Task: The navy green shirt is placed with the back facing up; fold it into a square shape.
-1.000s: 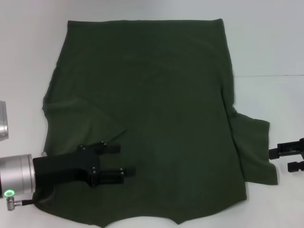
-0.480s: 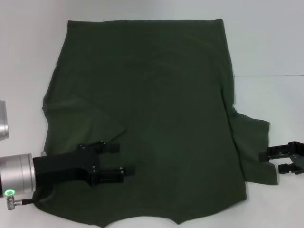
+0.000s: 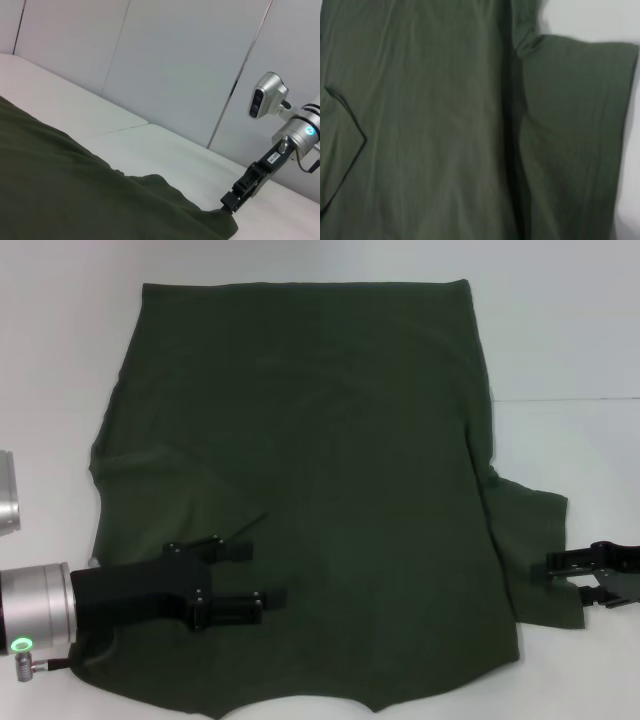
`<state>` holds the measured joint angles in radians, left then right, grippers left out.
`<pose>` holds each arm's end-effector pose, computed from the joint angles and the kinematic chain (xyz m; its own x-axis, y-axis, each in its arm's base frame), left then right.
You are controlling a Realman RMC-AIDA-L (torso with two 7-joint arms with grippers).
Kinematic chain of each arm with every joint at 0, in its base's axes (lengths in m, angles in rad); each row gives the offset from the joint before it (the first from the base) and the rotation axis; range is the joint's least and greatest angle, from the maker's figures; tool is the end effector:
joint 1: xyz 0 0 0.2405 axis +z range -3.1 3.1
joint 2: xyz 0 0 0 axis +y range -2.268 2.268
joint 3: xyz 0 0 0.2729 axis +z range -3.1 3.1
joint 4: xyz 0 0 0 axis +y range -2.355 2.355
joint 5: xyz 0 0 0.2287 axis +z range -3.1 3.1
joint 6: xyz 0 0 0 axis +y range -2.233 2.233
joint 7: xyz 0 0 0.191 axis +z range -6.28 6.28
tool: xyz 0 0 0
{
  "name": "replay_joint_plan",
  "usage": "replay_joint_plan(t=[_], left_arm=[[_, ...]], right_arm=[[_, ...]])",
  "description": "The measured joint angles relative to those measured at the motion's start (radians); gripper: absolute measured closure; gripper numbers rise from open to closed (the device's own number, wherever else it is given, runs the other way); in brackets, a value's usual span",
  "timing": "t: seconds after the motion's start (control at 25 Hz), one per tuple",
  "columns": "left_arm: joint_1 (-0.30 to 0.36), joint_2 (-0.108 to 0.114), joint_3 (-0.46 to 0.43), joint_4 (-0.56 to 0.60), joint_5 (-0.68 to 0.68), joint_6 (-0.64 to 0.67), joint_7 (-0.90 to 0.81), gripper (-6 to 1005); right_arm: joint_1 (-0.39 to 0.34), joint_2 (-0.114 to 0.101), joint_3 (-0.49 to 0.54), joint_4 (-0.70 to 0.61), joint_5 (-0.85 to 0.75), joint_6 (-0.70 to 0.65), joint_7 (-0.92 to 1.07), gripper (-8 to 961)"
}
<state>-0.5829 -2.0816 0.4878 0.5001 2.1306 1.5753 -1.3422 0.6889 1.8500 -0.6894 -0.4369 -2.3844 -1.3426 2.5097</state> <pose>-0.2722 0.3621 -0.0650 0.7199 0.4175 0.5544 0.5372 -0.8410 -0.0641 0.3496 0.4095 -0.0020 0.0278 -0.9569 -0.2892 -0.9958 -0.0014 -0.0911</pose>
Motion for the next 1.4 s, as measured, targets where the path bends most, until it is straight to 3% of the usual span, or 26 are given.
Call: replay_joint_plan(t=[0.4, 1.04, 1.24, 1.4], left_arm=[[-0.003, 0.0, 0.0, 0.0, -0.002, 0.0, 0.0, 59], [-0.01, 0.0, 0.0, 0.0, -0.005, -0.009, 0.0, 59], [-0.01, 0.0, 0.0, 0.0, -0.005, -0.01, 0.0, 59], [-0.014, 0.0, 0.0, 0.0, -0.005, -0.012, 0.0, 59]], right_arm=[[0.005, 0.012, 0.001, 0.0, 0.001, 0.02, -0.006, 52], [0.007, 0.012, 0.005, 0.009, -0.001, 0.041, 0.004, 421], [0.006, 0.012, 0.005, 0.009, -0.001, 0.043, 0.005, 669], [0.007, 0.012, -0.008, 0.008, -0.004, 0.053, -0.015, 679]])
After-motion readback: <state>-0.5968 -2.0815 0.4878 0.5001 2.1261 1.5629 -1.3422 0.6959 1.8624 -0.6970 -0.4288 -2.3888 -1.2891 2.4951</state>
